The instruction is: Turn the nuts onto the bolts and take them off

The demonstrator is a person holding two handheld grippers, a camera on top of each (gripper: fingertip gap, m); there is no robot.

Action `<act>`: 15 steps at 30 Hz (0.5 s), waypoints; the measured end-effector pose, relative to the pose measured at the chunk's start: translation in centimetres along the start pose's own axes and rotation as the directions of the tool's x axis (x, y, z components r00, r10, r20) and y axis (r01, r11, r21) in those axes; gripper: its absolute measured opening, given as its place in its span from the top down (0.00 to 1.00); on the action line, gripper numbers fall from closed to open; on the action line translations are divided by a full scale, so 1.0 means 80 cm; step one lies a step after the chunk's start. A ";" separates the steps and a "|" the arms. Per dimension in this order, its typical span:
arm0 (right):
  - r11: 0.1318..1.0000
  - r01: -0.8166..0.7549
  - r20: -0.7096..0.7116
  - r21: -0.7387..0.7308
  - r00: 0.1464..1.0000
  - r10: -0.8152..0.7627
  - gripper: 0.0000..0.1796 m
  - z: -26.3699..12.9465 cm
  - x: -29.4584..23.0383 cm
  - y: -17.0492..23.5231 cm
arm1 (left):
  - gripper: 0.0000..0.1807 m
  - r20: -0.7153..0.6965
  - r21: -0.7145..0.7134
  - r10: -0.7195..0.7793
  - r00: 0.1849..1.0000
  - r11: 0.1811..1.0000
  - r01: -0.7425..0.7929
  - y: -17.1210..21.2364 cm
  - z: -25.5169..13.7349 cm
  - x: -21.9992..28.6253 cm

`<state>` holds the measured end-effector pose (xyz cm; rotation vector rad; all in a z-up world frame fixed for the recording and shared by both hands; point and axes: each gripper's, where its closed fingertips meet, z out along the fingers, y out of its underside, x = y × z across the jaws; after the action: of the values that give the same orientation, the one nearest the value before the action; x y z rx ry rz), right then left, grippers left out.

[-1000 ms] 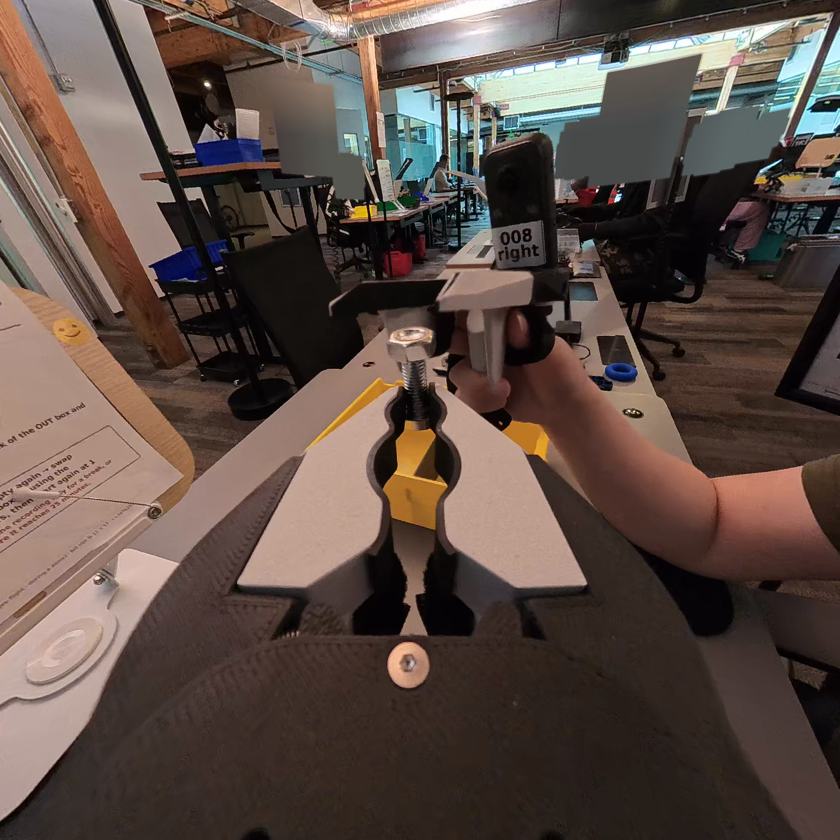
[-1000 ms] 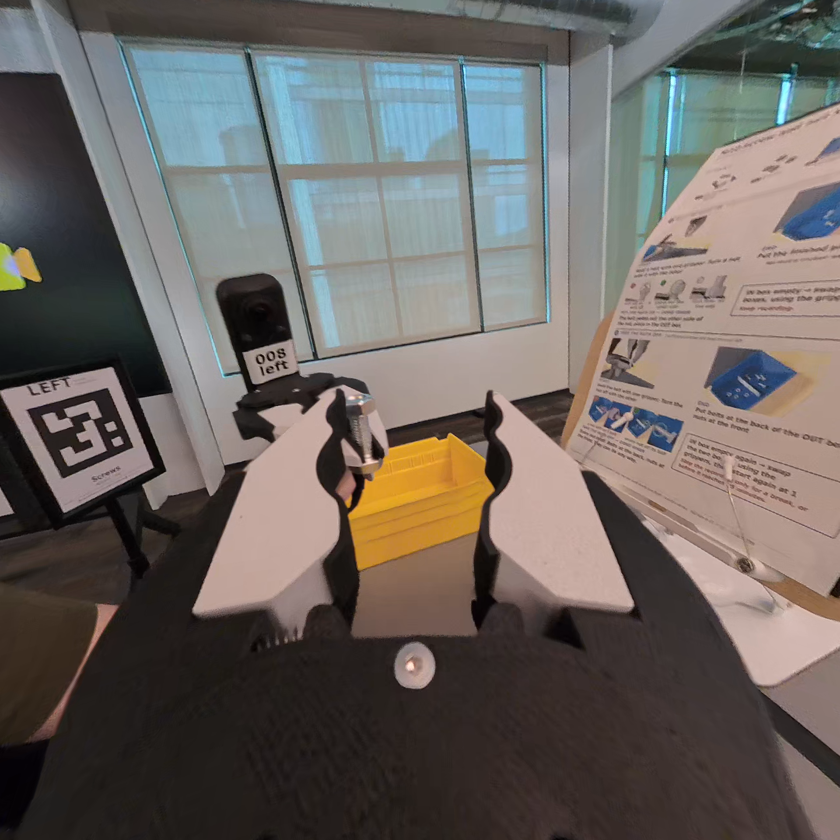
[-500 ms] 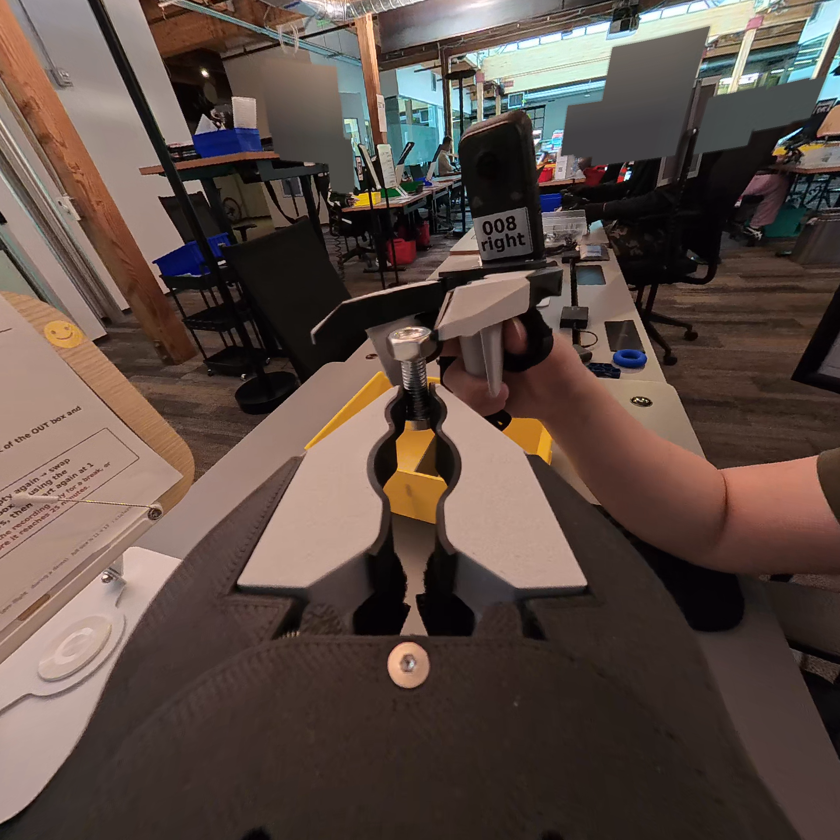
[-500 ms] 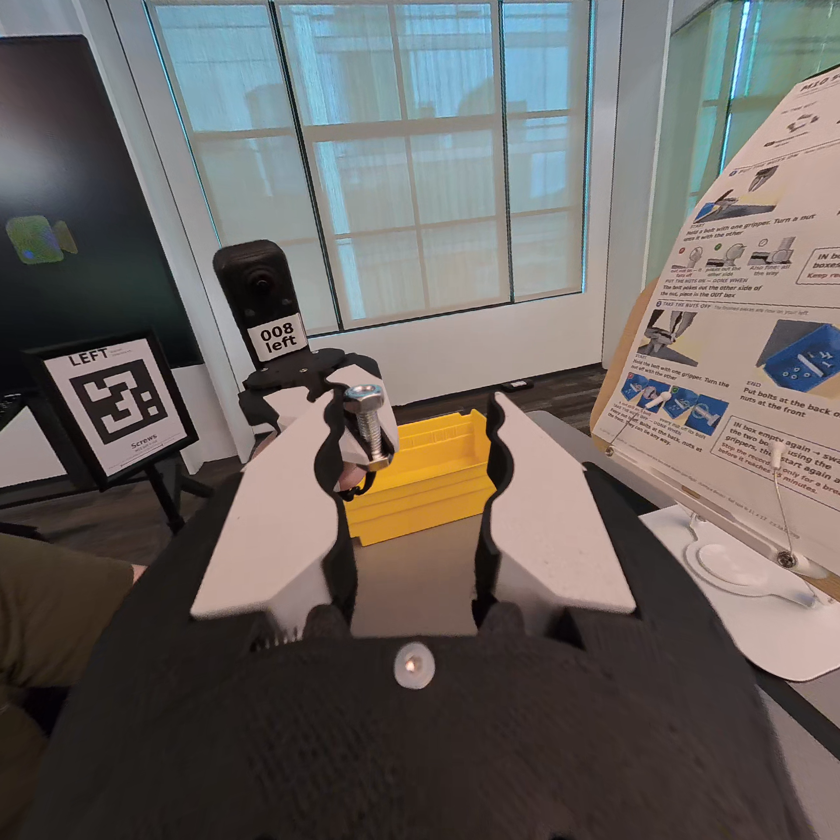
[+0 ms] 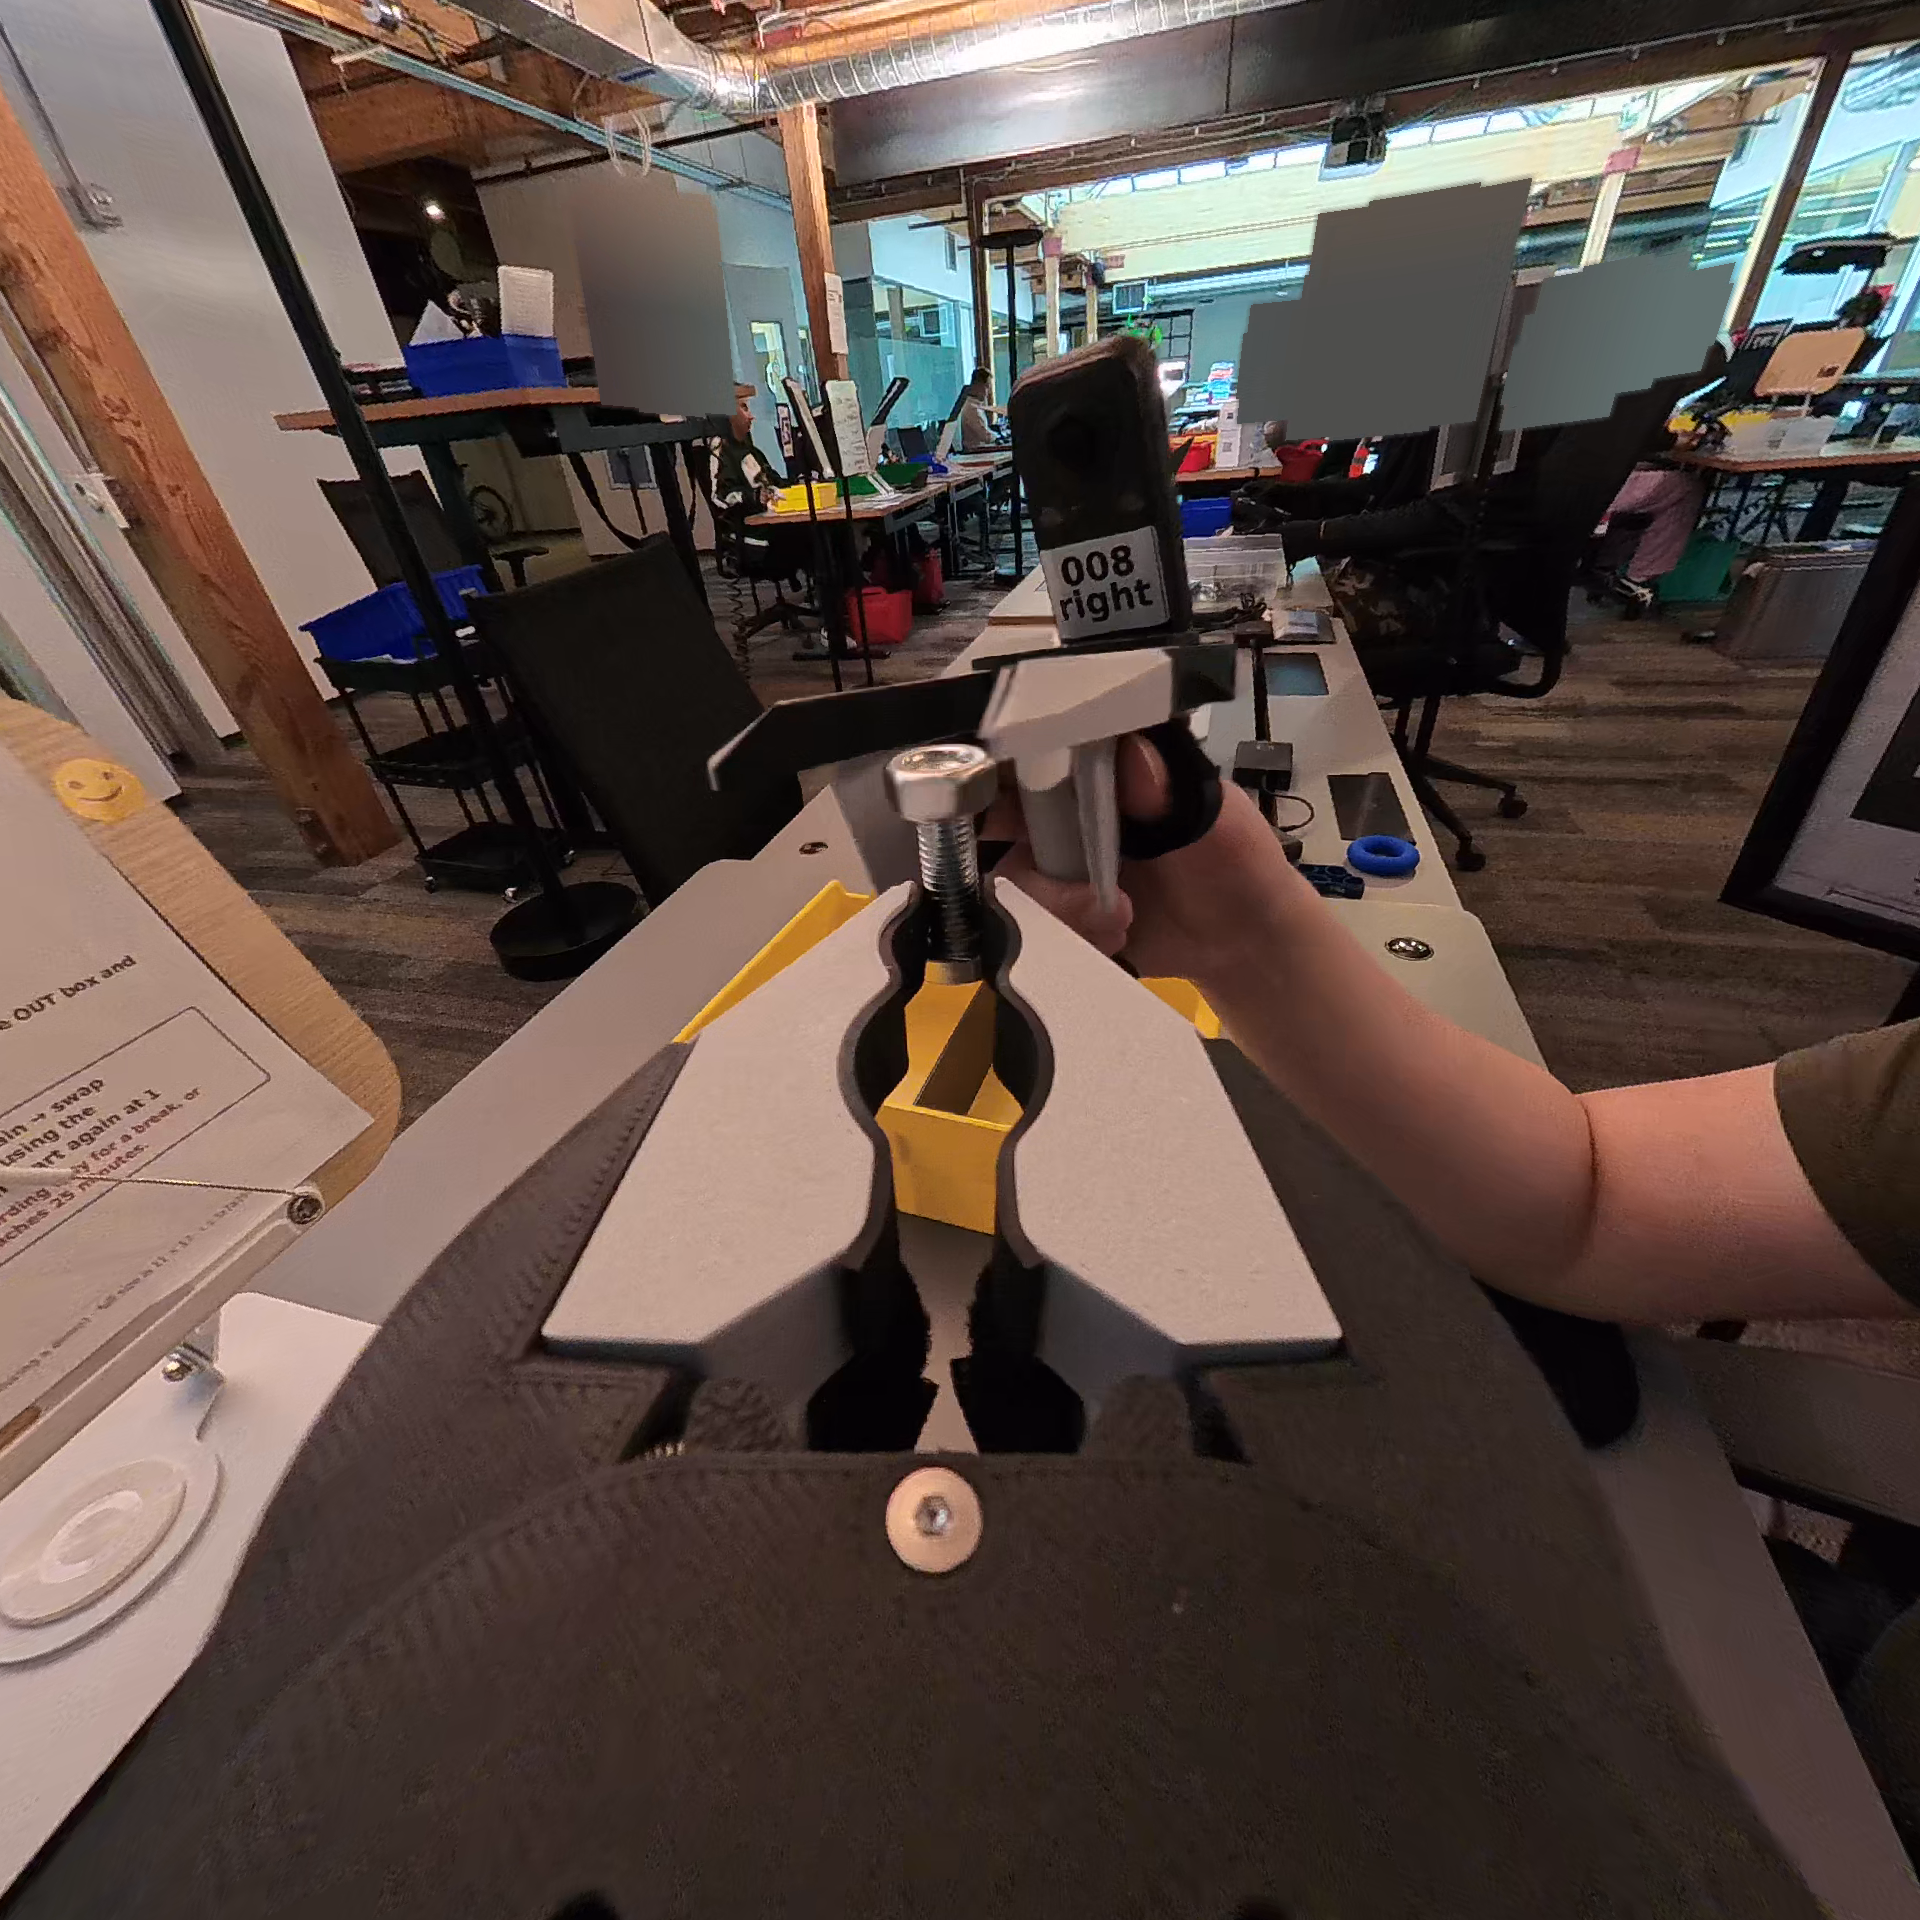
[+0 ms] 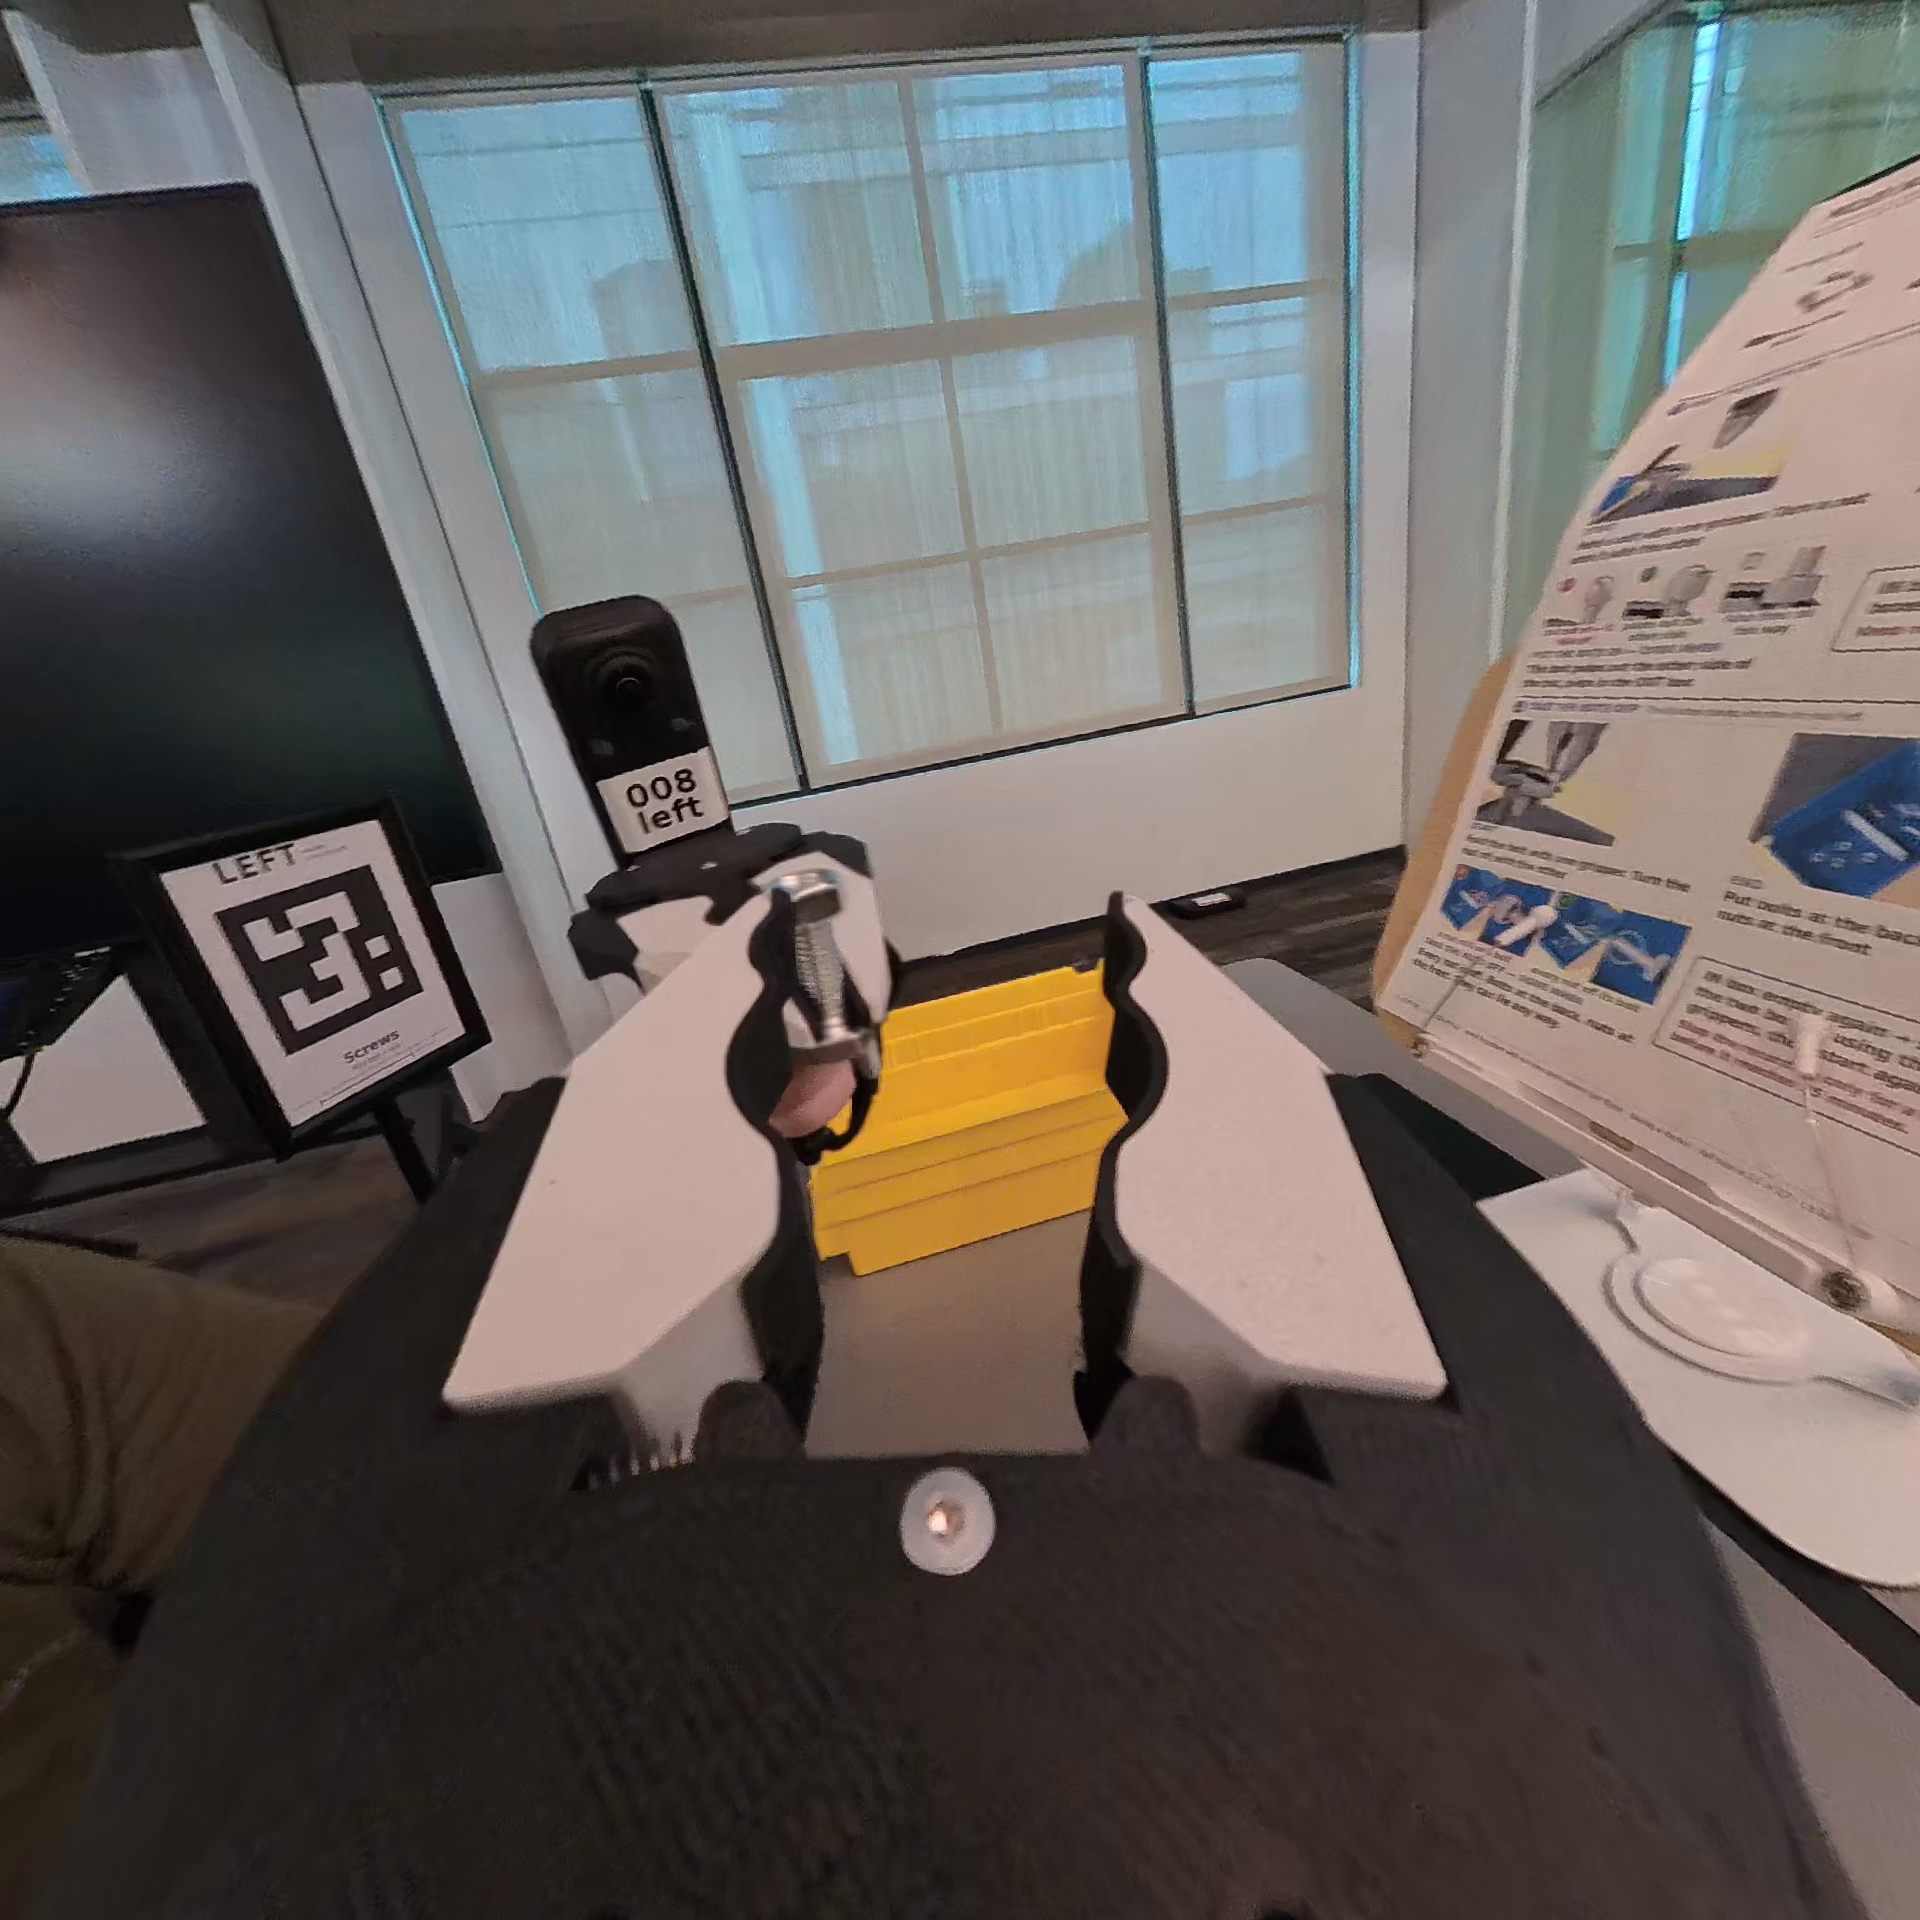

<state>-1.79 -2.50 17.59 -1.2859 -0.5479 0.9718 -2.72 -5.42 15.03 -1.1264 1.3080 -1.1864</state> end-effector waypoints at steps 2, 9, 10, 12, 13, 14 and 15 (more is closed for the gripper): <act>1.000 0.007 -0.023 0.015 1.000 -0.006 0.68 -0.006 0.005 -0.005 | 0.96 -0.006 0.011 -0.012 1.000 1.000 0.012 -0.002 -0.002 -0.001; 0.999 0.049 0.041 -0.019 0.998 -0.048 0.67 0.010 -0.026 0.002 | 0.96 -0.024 0.006 -0.014 1.000 1.000 0.014 0.000 0.003 0.004; 0.998 0.056 0.036 -0.030 0.998 -0.055 0.68 0.012 -0.025 0.005 | 0.96 -0.029 0.005 -0.013 0.999 1.000 0.013 0.000 0.004 0.006; 0.998 0.059 0.016 -0.031 0.998 -0.059 0.66 0.011 -0.016 0.006 | 0.96 -0.038 0.005 -0.011 0.999 1.000 0.011 0.000 0.005 0.009; 0.999 0.046 0.027 -0.026 0.999 -0.045 0.67 0.008 -0.015 0.005 | 0.96 -0.035 0.003 -0.013 0.999 1.000 0.013 0.000 0.004 0.008; 0.999 0.026 0.032 -0.021 0.999 -0.026 0.67 0.005 -0.012 0.004 | 0.96 -0.028 0.006 -0.011 1.000 1.000 0.011 -0.001 0.003 0.007; 1.000 0.013 0.029 -0.010 0.999 -0.013 0.67 0.002 -0.009 0.001 | 0.96 -0.026 0.011 -0.012 1.000 1.000 0.012 -0.002 0.002 0.006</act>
<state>-2.27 -3.01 17.67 -1.2775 -0.5842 0.9793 -2.57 -5.89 15.12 -1.1155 1.3140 -1.2189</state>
